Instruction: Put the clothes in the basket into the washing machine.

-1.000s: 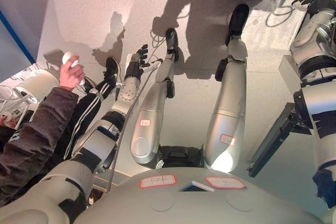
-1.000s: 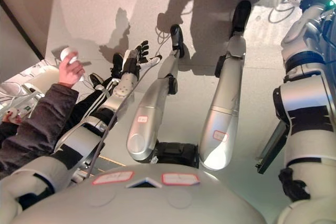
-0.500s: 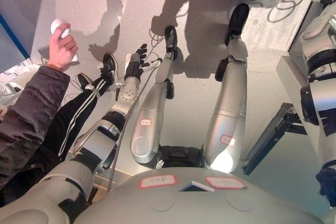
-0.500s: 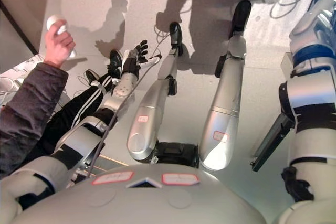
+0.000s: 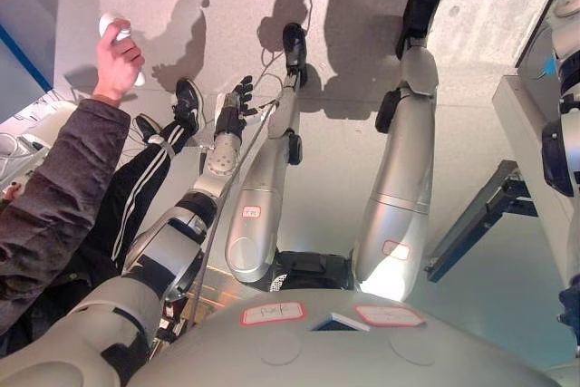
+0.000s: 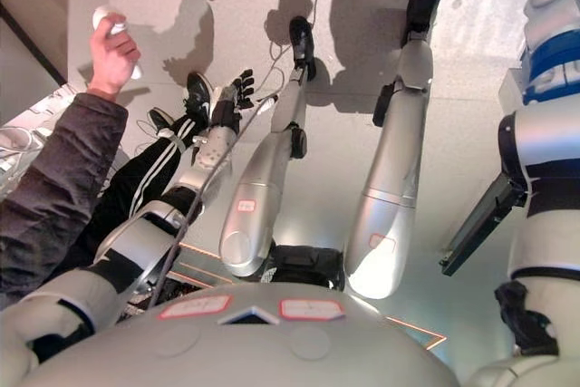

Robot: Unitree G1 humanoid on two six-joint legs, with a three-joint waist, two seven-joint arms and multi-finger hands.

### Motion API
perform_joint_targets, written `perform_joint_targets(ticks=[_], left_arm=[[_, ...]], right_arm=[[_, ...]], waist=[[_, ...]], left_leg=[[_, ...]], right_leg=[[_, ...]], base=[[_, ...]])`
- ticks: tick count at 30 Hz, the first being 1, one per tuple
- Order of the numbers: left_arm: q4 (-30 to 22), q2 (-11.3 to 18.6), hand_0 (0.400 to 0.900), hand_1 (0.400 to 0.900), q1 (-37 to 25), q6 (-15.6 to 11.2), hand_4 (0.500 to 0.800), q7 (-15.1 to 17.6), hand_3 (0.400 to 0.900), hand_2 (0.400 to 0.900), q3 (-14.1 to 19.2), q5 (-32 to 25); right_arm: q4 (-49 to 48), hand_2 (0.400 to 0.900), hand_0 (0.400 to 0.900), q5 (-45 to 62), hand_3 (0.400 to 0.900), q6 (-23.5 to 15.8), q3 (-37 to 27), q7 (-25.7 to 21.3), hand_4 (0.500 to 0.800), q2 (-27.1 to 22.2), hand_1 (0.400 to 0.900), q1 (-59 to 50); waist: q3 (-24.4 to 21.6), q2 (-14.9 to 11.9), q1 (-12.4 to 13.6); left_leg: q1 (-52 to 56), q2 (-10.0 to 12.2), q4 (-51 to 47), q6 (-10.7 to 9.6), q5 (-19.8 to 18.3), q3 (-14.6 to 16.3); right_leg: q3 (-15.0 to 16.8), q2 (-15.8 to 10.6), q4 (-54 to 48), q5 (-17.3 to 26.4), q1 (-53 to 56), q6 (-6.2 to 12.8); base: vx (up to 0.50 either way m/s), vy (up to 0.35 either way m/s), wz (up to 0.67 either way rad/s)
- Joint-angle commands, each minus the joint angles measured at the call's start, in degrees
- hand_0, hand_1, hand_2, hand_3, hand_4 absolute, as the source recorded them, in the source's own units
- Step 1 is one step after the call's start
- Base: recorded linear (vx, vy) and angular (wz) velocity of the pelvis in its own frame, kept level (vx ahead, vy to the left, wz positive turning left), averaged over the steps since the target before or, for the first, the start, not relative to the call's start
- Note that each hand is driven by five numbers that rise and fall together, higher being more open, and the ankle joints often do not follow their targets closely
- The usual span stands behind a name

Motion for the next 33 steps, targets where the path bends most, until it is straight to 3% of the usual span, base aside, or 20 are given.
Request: perform_joint_targets(ticks=[1, 8, 18, 20, 33], left_arm=[[1.33, 2.56, 0.9, 0.9, 1.99, -0.41, 0.8, 1.51, 0.9, 0.9, 1.08, -1.13], [-0.02, 4.44, 0.9, 0.9, 2.56, -0.64, 0.8, 1.13, 0.9, 0.9, 2.85, -0.58], [0.8, 3.98, 0.9, 0.9, 2.42, -0.54, 0.8, 0.93, 0.9, 0.9, 2.62, -1.17], [1.8, 3.32, 0.9, 0.9, 2.31, -0.36, 0.8, 1.37, 0.9, 0.9, 2.77, -1.03], [8.68, 2.13, 0.9, 0.9, 2.18, 1.38, 0.8, 0.9, 0.9, 0.9, 5.44, 0.31]], right_arm=[[1.93, 0.4, 0.4, -2.66, 0.4, -0.18, 6.52, 1.54, 0.5, -4.04, 0.4, -3.61], [1.67, 0.4, 0.4, -1.37, 0.4, -1.19, 7.21, 4.06, 0.5, -2.72, 0.4, -3.28], [2.47, 0.4, 0.4, 3.39, 0.4, -2.29, 4.55, 4.01, 0.5, -1.06, 0.4, -3.18], [1.1, 0.4, 0.4, 8.42, 0.4, -3.54, 0.87, 3.7, 0.5, 0.31, 0.4, -1.05], [-4.0, 0.4, 0.4, 19.8, 0.4, -7.14, -6.2, 6.31, 0.5, 5.73, 0.4, 8.74]], waist=[[0.76, 3.74, -0.41], [0.76, 2.54, -0.06], [0.76, 1.83, -0.01], [0.76, 1.23, -0.44], [-1.12, -2.67, -2.4]], left_leg=[[8.48, 5.28, 1.54, -3.94, -7.99, -0.91], [7.35, 5.75, 0.74, -4.44, -7.48, -0.78], [8.34, 6.29, -0.05, -4.87, -7.4, -1.66], [10.12, 6.36, -0.05, -4.76, -7.46, -1.83], [22.81, 7.11, 0.1, -4.05, -9.45, -4.48]], right_leg=[[1.52, 0.37, -5.48, 5.92, -0.58, 3.85], [1.24, 0.88, -4.82, 5.13, -2.29, 3.39], [-0.2, 0.92, -4.12, 5.04, -2.56, 3.47], [-1.07, 0.91, -4.29, 5.24, -0.89, 3.58], [-4.98, -0.24, -8.92, 6.04, 15.92, 4.33]], base=[[0.01, -0.03, 0.04], [0.0, -0.06, 0.06], [-0.01, -0.016, -0.01], [0.0, 0.025, -0.06], [0.02, 0.018, -0.03]])
